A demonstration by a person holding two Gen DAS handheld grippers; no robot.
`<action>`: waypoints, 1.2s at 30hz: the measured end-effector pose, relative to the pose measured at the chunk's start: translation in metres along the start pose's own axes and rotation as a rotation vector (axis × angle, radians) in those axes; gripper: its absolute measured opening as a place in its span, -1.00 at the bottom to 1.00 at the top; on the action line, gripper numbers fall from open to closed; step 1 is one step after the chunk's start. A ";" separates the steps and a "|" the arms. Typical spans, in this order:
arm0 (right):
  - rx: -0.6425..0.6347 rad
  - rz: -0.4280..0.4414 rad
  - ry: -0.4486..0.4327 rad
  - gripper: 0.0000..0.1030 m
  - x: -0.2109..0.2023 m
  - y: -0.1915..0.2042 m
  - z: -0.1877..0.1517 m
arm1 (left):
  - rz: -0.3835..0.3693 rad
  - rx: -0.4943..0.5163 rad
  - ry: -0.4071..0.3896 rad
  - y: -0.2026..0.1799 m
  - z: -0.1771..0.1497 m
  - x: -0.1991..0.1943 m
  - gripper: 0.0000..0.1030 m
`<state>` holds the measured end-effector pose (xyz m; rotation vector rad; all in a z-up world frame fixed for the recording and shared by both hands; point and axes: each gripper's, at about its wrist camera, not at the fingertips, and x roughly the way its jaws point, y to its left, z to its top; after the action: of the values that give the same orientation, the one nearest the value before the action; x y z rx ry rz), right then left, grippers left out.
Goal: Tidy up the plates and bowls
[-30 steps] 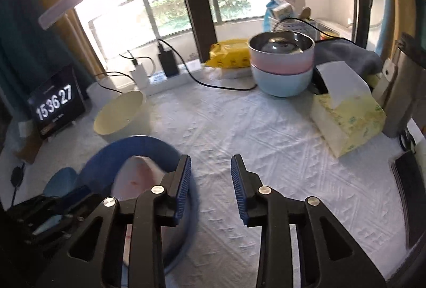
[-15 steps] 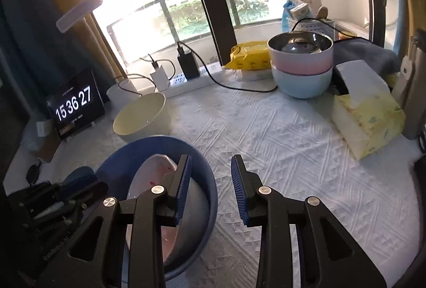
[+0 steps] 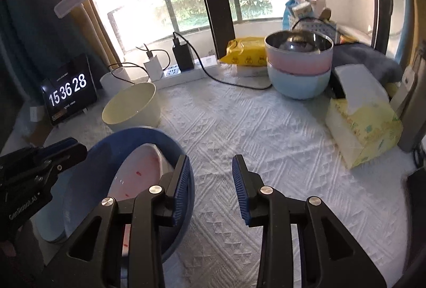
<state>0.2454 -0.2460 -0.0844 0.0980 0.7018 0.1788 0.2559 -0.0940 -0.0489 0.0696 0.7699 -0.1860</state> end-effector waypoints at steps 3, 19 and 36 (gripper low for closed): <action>-0.001 0.000 -0.016 -0.31 -0.004 0.005 0.008 | 0.005 -0.007 -0.011 0.009 0.003 -0.001 -0.57; -0.020 0.070 -0.029 -0.31 0.023 0.057 0.059 | 0.072 -0.087 -0.045 0.075 0.026 0.011 -0.24; 0.009 0.091 0.105 -0.31 0.089 0.076 0.089 | 0.064 -0.206 0.049 0.110 0.041 0.084 -0.15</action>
<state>0.3599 -0.1567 -0.0616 0.1295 0.8033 0.2692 0.3638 -0.0033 -0.0783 -0.0965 0.8309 -0.0433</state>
